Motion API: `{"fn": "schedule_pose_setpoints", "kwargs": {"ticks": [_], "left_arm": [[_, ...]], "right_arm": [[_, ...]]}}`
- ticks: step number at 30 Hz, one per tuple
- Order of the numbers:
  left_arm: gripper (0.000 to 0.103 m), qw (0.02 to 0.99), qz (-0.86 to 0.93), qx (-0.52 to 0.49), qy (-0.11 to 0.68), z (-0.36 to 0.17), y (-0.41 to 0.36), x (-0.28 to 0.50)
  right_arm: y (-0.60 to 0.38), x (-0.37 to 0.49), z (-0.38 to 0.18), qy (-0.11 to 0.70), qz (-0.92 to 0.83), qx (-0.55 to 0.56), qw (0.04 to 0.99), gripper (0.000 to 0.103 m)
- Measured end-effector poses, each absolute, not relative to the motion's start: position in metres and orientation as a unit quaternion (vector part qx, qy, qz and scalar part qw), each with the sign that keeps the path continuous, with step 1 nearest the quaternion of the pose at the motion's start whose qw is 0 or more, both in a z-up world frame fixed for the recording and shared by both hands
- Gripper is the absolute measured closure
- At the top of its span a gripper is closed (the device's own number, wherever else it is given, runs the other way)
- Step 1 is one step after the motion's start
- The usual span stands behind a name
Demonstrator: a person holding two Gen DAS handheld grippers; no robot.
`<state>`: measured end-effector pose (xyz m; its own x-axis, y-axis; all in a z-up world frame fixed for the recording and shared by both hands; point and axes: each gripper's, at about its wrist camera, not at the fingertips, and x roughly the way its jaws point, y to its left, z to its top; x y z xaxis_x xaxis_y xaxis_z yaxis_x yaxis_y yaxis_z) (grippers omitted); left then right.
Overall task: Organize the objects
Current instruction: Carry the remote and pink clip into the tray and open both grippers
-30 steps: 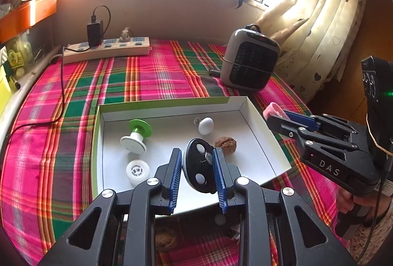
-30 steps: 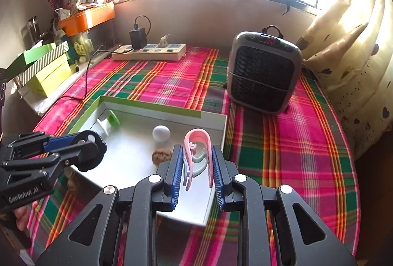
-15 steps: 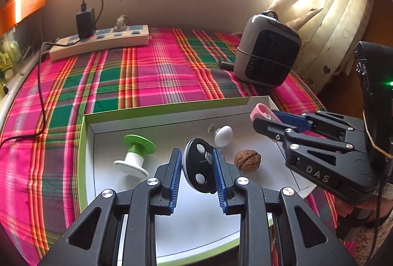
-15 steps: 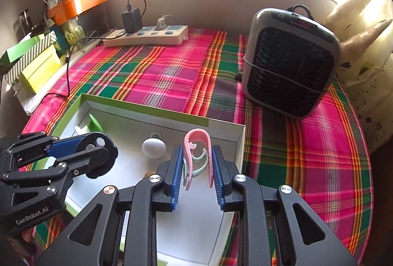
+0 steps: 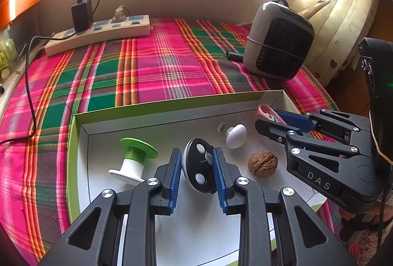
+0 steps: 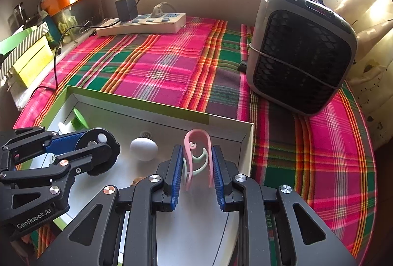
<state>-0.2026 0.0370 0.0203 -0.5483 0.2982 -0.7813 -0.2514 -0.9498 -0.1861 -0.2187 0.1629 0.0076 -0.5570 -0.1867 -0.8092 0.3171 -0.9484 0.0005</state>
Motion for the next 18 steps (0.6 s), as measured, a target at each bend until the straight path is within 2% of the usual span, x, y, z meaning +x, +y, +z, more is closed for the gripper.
{"fn": "schedule_pose_setpoints", "kwargs": {"ticks": [18], "left_arm": [[0.075,0.153,0.877,-0.455,-0.027,0.0151,0.037,-0.2066]], "right_arm": [[0.1579,-0.2234,0.0009,0.074,-0.877,0.452,0.143,0.078]]}}
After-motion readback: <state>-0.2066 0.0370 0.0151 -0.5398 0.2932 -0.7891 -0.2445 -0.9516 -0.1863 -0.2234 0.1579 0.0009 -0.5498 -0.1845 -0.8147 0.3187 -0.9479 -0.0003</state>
